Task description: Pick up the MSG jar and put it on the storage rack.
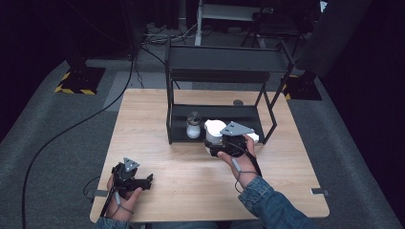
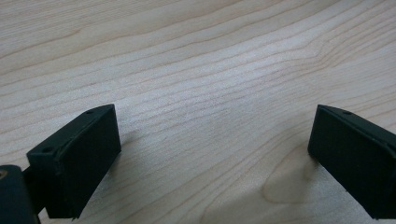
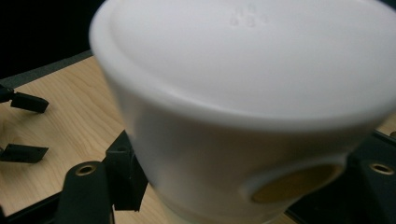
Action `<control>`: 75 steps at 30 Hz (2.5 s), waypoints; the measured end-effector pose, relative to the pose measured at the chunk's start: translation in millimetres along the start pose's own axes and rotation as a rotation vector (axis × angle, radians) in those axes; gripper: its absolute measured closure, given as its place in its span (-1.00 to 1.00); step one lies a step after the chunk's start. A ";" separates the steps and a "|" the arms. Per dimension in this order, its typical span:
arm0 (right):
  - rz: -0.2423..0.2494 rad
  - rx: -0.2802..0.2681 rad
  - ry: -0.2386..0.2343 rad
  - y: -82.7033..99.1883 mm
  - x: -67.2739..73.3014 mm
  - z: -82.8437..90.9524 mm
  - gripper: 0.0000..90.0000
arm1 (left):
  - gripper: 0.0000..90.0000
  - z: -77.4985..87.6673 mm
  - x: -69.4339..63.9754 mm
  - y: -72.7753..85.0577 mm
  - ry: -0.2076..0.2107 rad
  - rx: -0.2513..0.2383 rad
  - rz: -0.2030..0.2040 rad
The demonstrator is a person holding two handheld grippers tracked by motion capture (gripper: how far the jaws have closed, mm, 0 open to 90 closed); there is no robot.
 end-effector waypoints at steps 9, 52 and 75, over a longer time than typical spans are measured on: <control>0.008 -0.016 0.022 -16.9 -6.7 -2.8 -0.33 | -0.95 0.0 0.1 0.0 0.000 0.000 0.000; -0.039 0.000 0.144 -12.3 -42.9 -75.9 -0.33 | -0.95 0.0 0.0 0.0 0.000 0.001 -0.001; -0.050 0.002 0.179 4.3 -36.5 -101.4 -0.32 | -0.95 0.0 0.0 0.1 0.000 0.000 0.000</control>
Point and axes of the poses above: each handheld gripper's, and its own axes: z roughly backward along the jaws, y roughly out of its underside, x roughly to its left, the point moved 4 cm from there along -z, roughly forward along the jaws, and after that the axes turned 1 degree about y, right-handed, at the moved point
